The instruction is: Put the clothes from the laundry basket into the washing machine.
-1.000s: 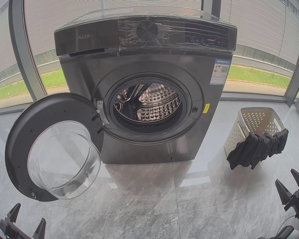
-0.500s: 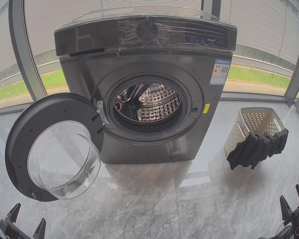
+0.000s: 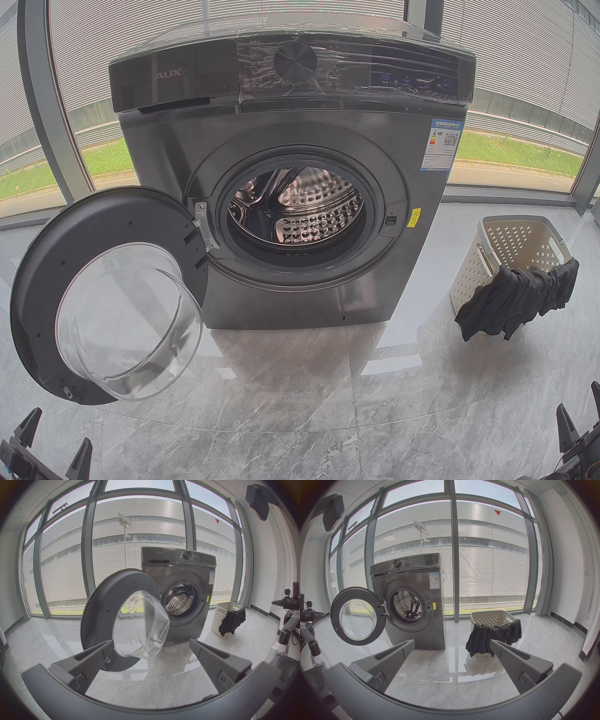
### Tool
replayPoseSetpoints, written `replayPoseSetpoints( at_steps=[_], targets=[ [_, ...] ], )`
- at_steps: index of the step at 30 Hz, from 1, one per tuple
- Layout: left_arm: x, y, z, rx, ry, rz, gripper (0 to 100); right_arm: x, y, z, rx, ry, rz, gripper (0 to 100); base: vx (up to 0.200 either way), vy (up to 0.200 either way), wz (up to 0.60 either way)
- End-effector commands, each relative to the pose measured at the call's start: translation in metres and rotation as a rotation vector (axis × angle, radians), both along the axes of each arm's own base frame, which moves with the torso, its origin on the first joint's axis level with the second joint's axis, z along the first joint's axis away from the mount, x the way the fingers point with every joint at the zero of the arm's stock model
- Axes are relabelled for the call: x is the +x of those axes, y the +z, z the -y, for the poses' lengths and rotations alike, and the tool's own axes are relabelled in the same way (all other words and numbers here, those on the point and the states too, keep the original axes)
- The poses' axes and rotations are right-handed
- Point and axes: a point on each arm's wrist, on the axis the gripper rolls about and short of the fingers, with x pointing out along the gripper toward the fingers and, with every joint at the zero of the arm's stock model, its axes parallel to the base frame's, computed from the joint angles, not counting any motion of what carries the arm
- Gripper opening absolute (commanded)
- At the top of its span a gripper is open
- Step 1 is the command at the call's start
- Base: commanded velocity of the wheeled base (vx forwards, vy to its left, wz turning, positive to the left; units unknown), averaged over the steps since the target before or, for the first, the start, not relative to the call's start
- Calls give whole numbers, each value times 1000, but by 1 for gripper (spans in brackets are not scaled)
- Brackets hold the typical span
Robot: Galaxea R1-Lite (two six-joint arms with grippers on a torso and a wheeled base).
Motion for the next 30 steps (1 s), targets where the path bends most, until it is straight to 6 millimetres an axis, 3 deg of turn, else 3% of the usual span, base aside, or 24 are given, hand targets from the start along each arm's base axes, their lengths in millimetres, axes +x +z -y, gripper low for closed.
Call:
replayPoseSetpoints(
  at_steps=[1,6,21,30],
  targets=[
    [0,-5,0,0,0,0,100,0,-5,0,-3,1,3,100,0,0,0],
    [0,-5,0,2,2,0,100,0,-5,0,-2,1,3,100,0,0,0],
    [0,-5,0,2,5,0,100,0,-5,0,-2,-1,3,100,0,-200,0],
    [0,-5,0,3,6,0,100,0,-5,0,-2,-1,3,100,0,0,0]
  ],
)
